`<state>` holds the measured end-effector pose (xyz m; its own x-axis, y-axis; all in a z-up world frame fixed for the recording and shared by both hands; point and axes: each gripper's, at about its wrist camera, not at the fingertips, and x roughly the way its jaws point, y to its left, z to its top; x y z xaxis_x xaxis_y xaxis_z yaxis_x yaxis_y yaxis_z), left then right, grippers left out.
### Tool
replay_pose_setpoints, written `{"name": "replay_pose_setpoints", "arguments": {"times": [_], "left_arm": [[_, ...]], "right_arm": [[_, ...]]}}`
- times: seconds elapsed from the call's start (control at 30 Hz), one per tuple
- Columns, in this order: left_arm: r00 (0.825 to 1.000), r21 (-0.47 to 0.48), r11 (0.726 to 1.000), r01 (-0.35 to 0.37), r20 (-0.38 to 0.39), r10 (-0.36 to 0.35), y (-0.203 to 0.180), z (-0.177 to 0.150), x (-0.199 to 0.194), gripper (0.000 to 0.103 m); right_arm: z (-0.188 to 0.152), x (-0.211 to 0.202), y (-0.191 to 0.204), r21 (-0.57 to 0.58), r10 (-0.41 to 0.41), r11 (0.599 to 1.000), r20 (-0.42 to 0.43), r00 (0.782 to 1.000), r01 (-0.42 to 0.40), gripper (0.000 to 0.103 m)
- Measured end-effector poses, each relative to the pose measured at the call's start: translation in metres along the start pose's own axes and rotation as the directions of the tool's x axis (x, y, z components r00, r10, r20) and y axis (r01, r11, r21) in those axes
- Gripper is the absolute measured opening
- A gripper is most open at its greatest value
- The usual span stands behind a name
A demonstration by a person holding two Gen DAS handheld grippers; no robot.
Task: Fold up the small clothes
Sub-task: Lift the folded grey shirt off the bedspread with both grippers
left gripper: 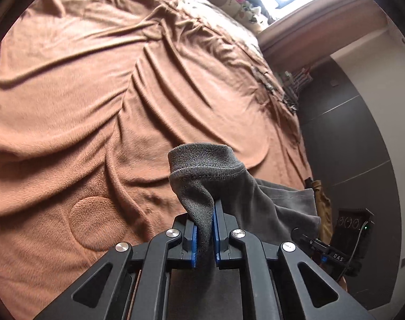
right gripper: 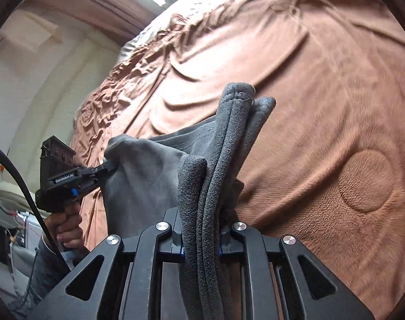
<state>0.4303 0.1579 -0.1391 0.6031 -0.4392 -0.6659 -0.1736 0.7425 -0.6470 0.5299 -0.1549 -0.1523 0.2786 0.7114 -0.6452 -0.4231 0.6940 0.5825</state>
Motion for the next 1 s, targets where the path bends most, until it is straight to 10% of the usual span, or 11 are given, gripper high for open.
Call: {"name": "replay_pose_setpoints", "arguments": {"times": [0.53, 1.0], "left_arm": [[0.983, 0.123, 0.989, 0.087, 0.149, -0.105, -0.095, -0.032, -0.113, 0.009], [0.948, 0.302, 0.939, 0.163, 0.215, -0.234, -0.22, -0.08, -0.194, 0.009]], "right_arm": [[-0.059, -0.132, 0.07, -0.16, -0.018, 0.986, 0.171, 0.985, 0.046, 0.011], [-0.128, -0.322, 0.123, -0.271, -0.023, 0.953, 0.389, 0.921, 0.138, 0.011]]}}
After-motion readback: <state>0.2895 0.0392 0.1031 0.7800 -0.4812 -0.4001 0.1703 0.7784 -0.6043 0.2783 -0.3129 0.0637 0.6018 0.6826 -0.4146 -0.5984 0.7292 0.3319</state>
